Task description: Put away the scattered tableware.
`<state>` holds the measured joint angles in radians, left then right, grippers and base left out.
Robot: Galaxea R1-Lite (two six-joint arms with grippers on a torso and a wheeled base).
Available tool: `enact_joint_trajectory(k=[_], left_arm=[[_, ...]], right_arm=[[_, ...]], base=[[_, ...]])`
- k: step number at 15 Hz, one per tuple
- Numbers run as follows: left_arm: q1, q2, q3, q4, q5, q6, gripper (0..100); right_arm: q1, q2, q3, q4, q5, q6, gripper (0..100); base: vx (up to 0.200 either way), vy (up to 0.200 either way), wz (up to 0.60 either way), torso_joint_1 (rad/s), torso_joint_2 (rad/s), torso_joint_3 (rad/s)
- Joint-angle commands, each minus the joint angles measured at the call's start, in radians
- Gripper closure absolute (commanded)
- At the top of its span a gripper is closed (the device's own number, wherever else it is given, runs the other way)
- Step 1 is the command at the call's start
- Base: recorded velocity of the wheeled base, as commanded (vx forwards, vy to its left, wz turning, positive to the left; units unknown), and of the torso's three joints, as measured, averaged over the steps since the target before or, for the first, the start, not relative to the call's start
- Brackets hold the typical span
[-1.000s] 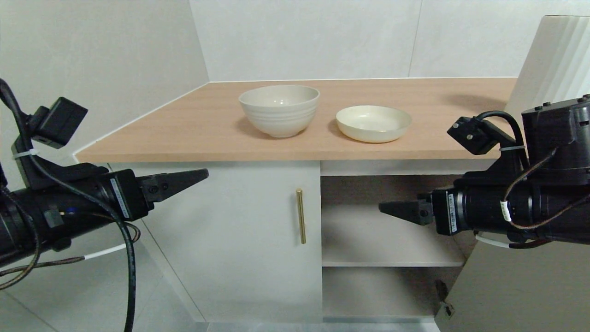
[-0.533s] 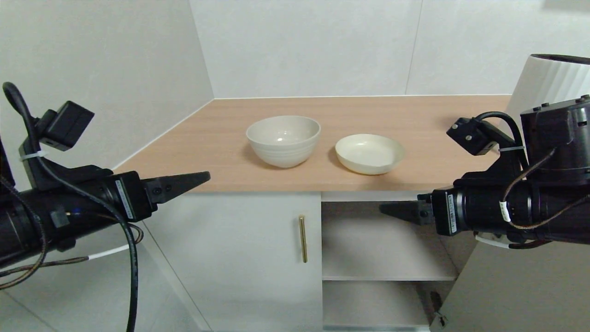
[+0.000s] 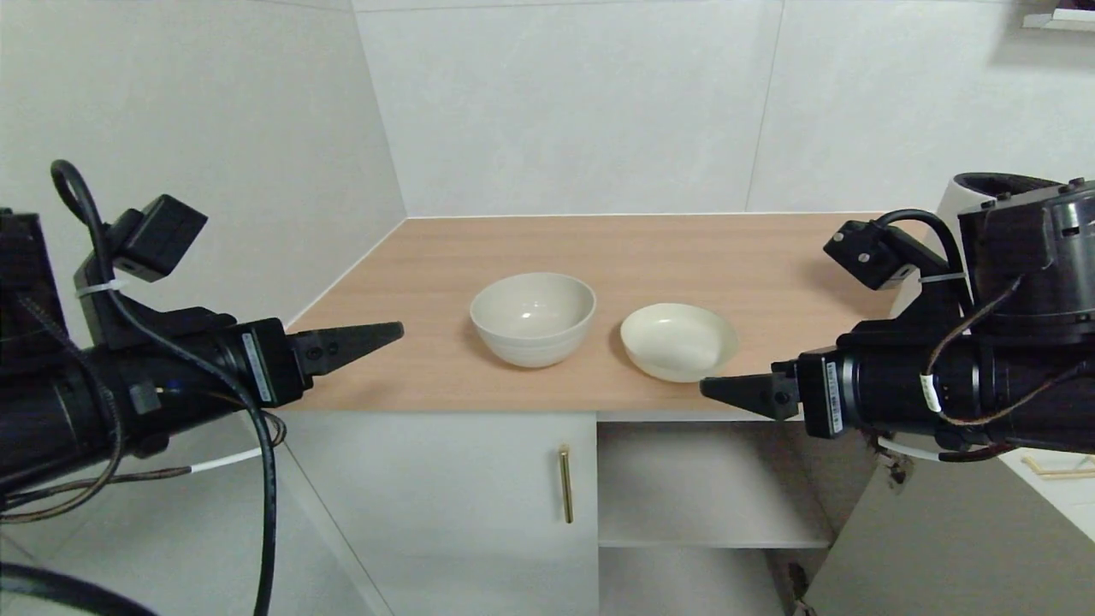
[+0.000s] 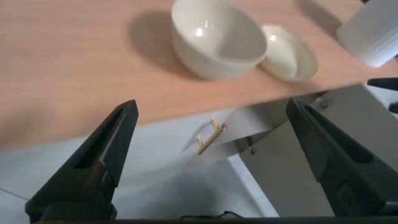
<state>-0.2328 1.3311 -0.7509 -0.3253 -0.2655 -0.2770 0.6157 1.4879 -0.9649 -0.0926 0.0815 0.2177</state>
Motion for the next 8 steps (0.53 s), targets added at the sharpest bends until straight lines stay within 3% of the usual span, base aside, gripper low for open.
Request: enact_joint_trajectory(k=[1,5,6,8], left_arm=[[-0.003,0.062,-0.044,0.005,0.000,-0.001,0],[-0.031,0.204,-0.194,0.080,0.008,-0.004,0],[-0.039,0.241,-0.257,0.147,0.009,-0.021,0],[-0.068,0.269,-0.317,0.239,0.011,-0.103,0]], right_arm=[[-0.001,0.012,-0.005,-0.007,0.001,0.000,0],[-0.010,0.097,-0.009,-0.119,0.001,-0.003,0],[-0.011,0.117,-0.025,-0.119,-0.003,-0.003,0],[-0.021,0.153,-0.103,-0.030,-0.069,0.003,0]], base=[[0.000,0.000,0.00,0.207,-0.49,-0.295],[0.000,0.000,0.00,0.094,-0.23,-0.124],[0.000,0.000,0.00,0.000,0.00,0.000],[0.000,0.000,0.00,0.000,0.00,0.000]])
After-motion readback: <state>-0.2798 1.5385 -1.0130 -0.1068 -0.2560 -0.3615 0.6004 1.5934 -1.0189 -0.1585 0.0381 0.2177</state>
